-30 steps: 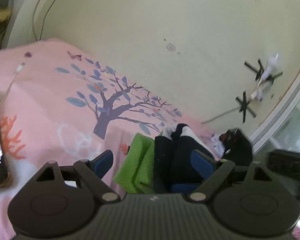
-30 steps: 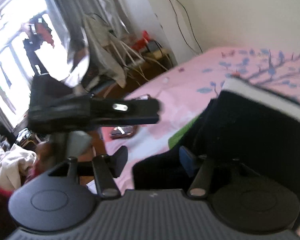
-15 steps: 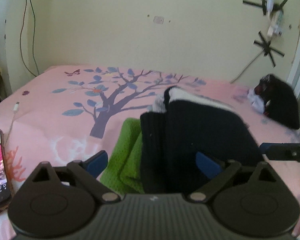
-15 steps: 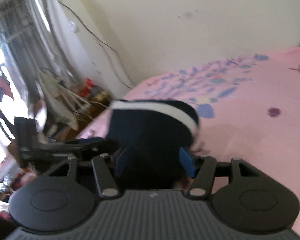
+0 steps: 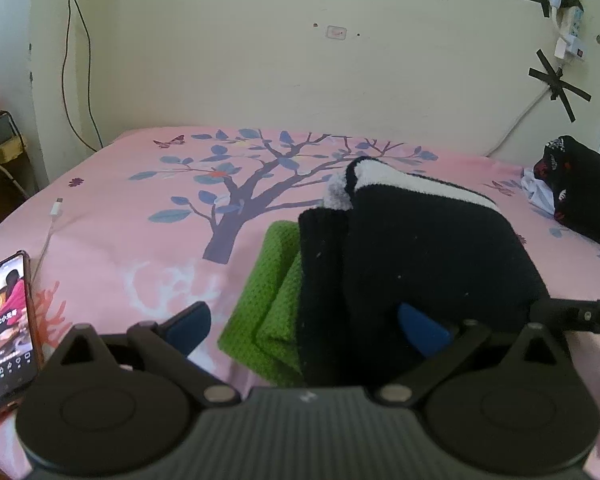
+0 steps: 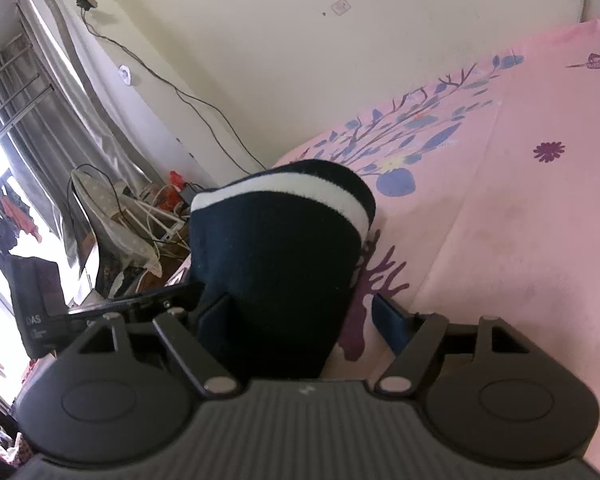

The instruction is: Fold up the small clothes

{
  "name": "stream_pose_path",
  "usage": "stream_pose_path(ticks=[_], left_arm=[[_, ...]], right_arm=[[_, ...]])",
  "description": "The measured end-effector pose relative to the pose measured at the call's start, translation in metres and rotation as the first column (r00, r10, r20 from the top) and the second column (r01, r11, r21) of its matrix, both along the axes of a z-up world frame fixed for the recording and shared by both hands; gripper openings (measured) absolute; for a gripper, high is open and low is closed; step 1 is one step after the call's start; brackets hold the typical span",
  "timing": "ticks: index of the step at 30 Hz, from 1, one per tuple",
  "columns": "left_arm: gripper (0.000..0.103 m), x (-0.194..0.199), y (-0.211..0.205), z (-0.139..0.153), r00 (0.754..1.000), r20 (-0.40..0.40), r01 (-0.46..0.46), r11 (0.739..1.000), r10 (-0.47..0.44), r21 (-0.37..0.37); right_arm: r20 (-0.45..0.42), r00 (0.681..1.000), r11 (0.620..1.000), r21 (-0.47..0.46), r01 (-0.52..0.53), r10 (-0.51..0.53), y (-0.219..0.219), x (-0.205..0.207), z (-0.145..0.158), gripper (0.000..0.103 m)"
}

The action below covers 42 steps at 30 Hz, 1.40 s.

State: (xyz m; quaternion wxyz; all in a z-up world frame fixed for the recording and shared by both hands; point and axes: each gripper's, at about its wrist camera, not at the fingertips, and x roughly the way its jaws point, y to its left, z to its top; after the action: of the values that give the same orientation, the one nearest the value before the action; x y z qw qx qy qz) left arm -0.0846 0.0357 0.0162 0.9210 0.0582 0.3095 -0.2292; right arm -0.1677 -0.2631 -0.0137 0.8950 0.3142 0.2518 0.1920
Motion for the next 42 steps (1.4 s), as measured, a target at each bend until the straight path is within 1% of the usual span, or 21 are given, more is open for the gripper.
stream_pose_path(ticks=[9,17,25,30,33,42], left_arm=[[0.103,-0.001,-0.001,0.000,1.000,0.000,-0.015,1.000,0.015,0.006],[0.103,-0.002,0.001,-0.001,1.000,-0.003,-0.019,1.000,0.019,0.001],[0.103,-0.002,0.006,-0.004,1.000,-0.009,-0.021,1.000,0.020,-0.022],[0.103,0.000,0.012,-0.007,0.999,-0.033,-0.019,0.998,0.017,-0.061],[0.103,0.002,0.018,-0.010,0.999,-0.053,-0.017,0.995,0.012,-0.098],[0.103,0.004,0.030,-0.020,0.996,-0.093,-0.014,0.983,-0.003,-0.180]], right_arm=[[0.012,1.000,1.000,0.004,-0.006,0.006,0.000,-0.001,-0.001,0.072],[0.022,1.000,1.000,0.001,-0.012,0.012,0.001,-0.004,0.000,0.079],[0.025,0.999,0.999,-0.032,-0.022,0.023,0.005,-0.004,0.001,0.084],[0.026,0.999,0.999,-0.041,-0.027,0.028,0.007,-0.005,0.002,0.087],[0.031,0.999,0.998,-0.049,-0.040,0.041,0.009,-0.005,0.002,0.093],[0.033,0.998,0.997,-0.060,-0.043,0.045,0.013,-0.006,0.003,0.094]])
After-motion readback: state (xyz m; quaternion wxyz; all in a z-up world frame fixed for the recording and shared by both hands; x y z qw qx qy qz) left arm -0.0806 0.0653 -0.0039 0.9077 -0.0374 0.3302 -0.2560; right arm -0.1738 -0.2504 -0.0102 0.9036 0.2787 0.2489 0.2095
